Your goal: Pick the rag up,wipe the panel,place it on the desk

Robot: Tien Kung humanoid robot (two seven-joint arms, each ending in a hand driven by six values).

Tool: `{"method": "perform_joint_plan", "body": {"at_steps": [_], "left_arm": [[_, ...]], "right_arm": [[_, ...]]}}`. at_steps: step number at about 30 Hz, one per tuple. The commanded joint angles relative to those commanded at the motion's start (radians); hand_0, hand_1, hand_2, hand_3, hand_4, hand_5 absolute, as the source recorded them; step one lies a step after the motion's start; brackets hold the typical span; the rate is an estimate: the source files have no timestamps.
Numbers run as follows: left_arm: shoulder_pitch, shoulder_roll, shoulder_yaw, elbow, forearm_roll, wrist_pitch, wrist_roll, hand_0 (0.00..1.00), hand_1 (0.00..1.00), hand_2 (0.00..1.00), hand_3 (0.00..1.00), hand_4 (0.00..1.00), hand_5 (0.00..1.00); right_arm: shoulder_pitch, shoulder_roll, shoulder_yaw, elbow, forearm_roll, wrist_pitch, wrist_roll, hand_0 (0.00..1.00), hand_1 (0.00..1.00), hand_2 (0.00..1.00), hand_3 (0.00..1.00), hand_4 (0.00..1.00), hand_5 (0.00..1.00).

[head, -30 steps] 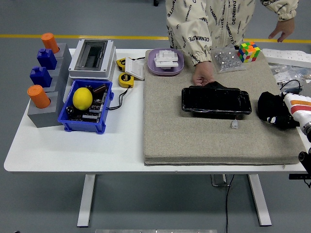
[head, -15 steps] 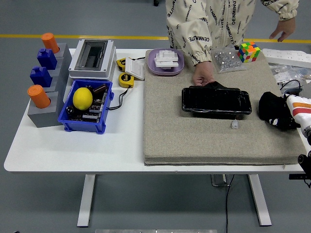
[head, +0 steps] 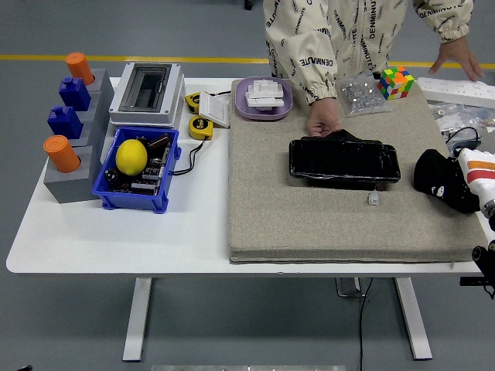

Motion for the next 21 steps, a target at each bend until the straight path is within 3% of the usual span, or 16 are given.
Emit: {"method": "perform_joint_plan", "body": {"at_steps": [3, 4, 14, 21], "left_arm": [[0.001, 0.0, -0.003, 0.0, 0.001, 0.0, 0.0, 0.604, 0.642, 0.658, 0.561, 0.628, 0.445], [0.001, -0.001, -0.003, 0.0, 0.001, 0.0, 0.0, 0.604, 0.643, 0.657, 0.561, 0.628, 0.445], [0.002, -0.002, -0.009, 0.0, 0.004, 0.0, 0.0, 0.605, 0.642, 0.657, 0.562, 0.627, 0.445], [0.006, -0.004, -0.017, 0.0, 0.008, 0.001, 0.0, 0.604, 0.642, 0.658, 0.561, 0.627, 0.445]], "right_arm": [[-0.001, -0.001, -0.001, 0.002, -0.006, -0.001, -0.005, 0.275, 0.409, 0.454, 0.458, 0.963, 0.096], [-0.001, -0.002, 0.0, 0.002, -0.008, -0.001, -0.006, 0.258, 0.385, 0.429, 0.437, 0.98, 0.023], [-0.005, -0.008, 0.004, 0.025, -0.029, 0.014, -0.024, 0.244, 0.364, 0.415, 0.422, 0.968, 0.025], [-0.011, -0.032, 0.021, 0.094, -0.053, 0.024, -0.047, 0.242, 0.354, 0.409, 0.413, 0.963, 0.03]]}}
